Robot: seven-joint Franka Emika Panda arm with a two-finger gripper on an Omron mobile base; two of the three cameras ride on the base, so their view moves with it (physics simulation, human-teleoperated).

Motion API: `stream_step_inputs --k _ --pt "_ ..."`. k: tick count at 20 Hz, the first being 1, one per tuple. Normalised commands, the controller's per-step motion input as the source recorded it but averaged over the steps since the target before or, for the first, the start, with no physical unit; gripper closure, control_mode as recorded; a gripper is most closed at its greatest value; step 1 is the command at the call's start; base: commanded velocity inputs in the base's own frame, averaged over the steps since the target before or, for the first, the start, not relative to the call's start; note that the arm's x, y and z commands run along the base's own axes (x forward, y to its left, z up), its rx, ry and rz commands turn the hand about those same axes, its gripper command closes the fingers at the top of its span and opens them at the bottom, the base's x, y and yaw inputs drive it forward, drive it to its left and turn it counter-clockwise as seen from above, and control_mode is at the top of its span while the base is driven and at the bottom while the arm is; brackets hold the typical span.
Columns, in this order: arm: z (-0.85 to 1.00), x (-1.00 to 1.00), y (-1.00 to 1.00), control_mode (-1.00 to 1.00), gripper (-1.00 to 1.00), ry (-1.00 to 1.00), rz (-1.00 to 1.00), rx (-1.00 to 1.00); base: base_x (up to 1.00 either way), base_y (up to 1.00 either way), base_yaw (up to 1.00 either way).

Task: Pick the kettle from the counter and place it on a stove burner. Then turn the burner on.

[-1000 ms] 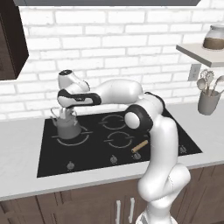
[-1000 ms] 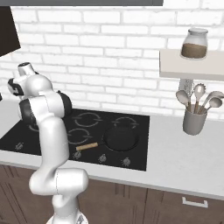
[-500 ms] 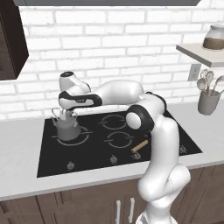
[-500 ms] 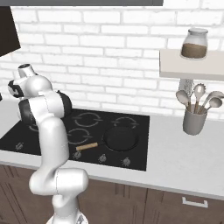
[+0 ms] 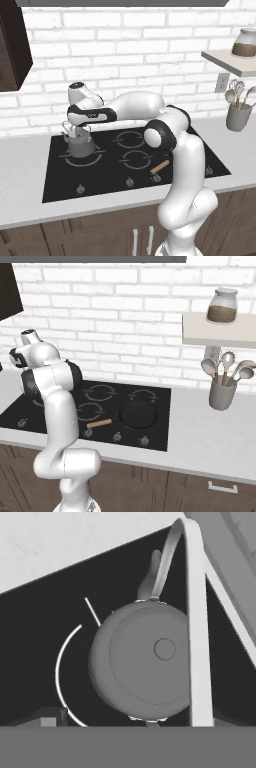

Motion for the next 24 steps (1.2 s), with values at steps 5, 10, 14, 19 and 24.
stream_step_inputs --k 5,10,14,19,24 --pt "-0.01 -0.14 0.00 -1.00 -1.00 0.00 0.00 0.00 0.00 0.00 0.00" --pt "-0.32 -0.25 -0.01 -1.00 -1.00 0.00 0.00 0.00 0.00 0.00 0.00" --pt "-0.50 -0.21 -0.11 -1.00 -1.00 -0.04 0.00 -0.02 0.00 0.00 0.00" --pt "-0.14 0.00 0.00 -1.00 -1.00 -0.12 -0.04 -0.02 0.00 0.00 0.00" --pt "-0.16 0.00 0.00 -1.00 -1.00 -0.09 -0.06 0.00 0.00 0.00 0.00"
